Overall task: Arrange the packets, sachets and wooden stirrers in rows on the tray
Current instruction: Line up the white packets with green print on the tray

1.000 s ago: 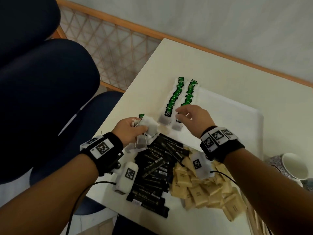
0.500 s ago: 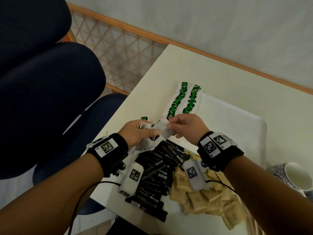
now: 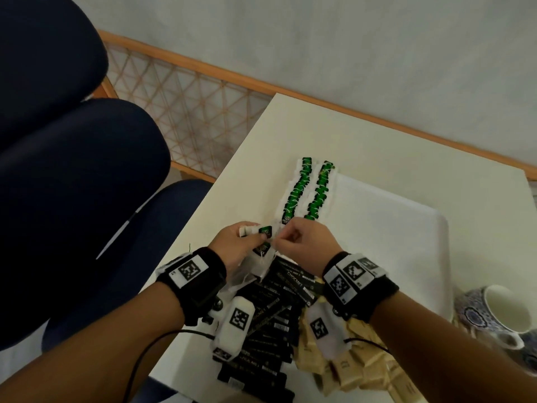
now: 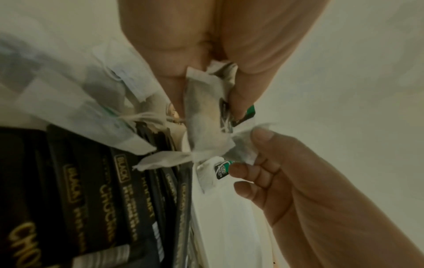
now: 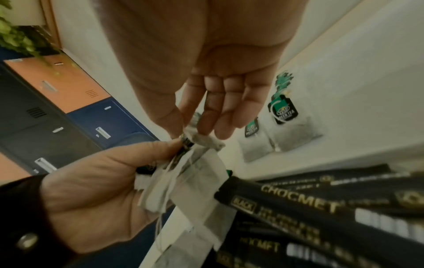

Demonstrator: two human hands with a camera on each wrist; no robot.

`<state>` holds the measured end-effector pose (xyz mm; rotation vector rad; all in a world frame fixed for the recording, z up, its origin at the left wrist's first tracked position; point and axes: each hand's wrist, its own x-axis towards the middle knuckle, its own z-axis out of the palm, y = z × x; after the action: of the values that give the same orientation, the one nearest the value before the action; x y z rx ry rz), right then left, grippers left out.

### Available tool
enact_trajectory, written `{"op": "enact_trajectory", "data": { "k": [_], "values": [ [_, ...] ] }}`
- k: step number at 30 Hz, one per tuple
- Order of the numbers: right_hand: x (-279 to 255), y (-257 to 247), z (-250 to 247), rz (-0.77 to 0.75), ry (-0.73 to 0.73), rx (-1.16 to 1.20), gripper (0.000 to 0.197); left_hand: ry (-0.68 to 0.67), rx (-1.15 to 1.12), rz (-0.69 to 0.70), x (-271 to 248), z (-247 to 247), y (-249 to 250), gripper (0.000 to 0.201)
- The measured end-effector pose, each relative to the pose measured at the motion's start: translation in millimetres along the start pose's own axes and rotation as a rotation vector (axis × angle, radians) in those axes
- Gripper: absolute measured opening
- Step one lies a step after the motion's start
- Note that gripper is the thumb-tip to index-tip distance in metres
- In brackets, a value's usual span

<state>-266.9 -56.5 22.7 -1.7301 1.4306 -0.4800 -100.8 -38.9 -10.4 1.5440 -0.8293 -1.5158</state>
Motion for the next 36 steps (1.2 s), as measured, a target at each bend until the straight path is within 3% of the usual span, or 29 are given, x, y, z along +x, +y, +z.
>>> {"op": "enact_trajectory", "data": {
  "k": [4, 9, 13, 14, 17, 19, 24, 30, 36],
  "values": [
    [1, -1, 3, 0.007, -0.067, 0.101, 0.006, -0.11, -0.071, -0.013, 2, 0, 5, 0.022],
    [10, 1, 9, -0.003, -0.086, 0.259, 0.022, -0.204, -0.128, -0.059, 7, -11, 3, 0.03],
    [14, 3, 10, 0.068, -0.127, 0.195, 0.054, -0.226, -0.005, -0.058, 13, -16, -1, 0.019],
    [15, 3, 10, 0.076, -0.133, 0.157, 0.054, -0.242, 0.016, -0.056, 14, -17, -1, 0.019],
    [21, 5, 9, 0.067, -0.143, -0.026, 0.02, -0.259, 0.054, -0.054, 15, -20, -2, 0.019],
    [25, 7, 6, 0.039, -0.129, -0.11, 0.009, -0.231, 0.046, -0.075, 18, -24, -3, 0.02],
    [35, 13, -7, 0.033, -0.053, -0.184, 0.015, -0.109, -0.075, -0.169, 19, -39, 0, 0.017],
    [43, 25, -4, 0.168, -0.111, -0.118, 0.017, -0.042, -0.08, -0.158, 26, -53, -2, 0.025],
    [50, 31, -3, 0.239, -0.072, -0.083, 0.011, -0.068, -0.052, -0.129, 26, -48, 2, 0.022]
  ]
}}
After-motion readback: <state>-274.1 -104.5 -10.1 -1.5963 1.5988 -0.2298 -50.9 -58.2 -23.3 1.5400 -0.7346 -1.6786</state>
